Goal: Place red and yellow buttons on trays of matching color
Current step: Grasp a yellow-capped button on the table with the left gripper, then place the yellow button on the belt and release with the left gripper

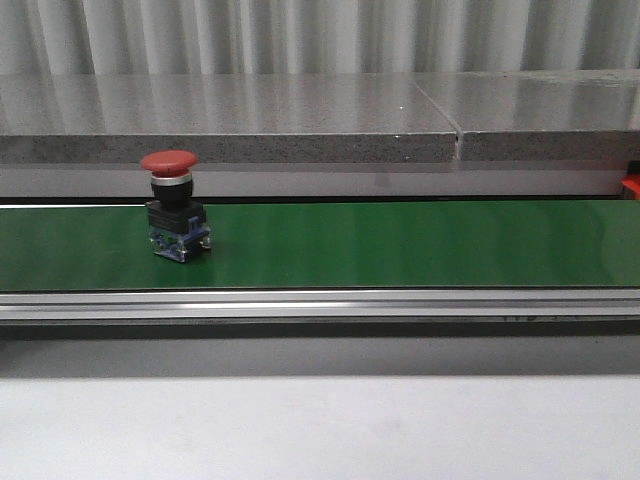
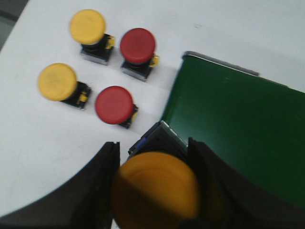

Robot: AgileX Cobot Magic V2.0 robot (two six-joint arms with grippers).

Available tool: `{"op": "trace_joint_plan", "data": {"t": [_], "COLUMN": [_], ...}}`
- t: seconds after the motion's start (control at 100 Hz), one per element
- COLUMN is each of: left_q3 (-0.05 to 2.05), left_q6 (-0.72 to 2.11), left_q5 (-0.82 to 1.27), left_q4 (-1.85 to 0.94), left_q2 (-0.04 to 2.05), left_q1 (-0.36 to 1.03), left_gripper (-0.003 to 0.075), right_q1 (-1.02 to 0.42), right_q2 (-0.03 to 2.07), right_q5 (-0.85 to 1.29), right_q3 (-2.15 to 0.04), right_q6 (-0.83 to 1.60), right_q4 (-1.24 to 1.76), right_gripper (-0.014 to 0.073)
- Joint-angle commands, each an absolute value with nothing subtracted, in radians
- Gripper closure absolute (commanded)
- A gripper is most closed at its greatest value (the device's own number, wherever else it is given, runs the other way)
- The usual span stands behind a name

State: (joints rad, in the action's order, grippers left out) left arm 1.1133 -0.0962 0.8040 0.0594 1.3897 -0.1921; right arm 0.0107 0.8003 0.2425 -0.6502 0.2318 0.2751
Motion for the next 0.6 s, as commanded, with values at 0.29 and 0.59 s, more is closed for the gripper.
{"op": "trace_joint_plan", "data": {"t": [0.29, 0.59], "left_q3": [1.194, 1.194], "left_q6": [-0.087, -0.087], "left_q5": [0.773, 0.767], "left_q4": [0.087, 0.087], "left_q2": [1.493, 1.56], "left_q1": [-0.092, -0.09], "left_gripper": [0.0741, 0.0741], "right_q1": [0.007, 0.007], "right_q2": [0.795, 0.795], "right_q5": [0.171, 0.171], "right_q3": [-0.679, -0.679], "right_q6": [0.24, 0.24], "right_q4": [0.277, 0.277], "right_gripper": [0.0718, 0.0718]}}
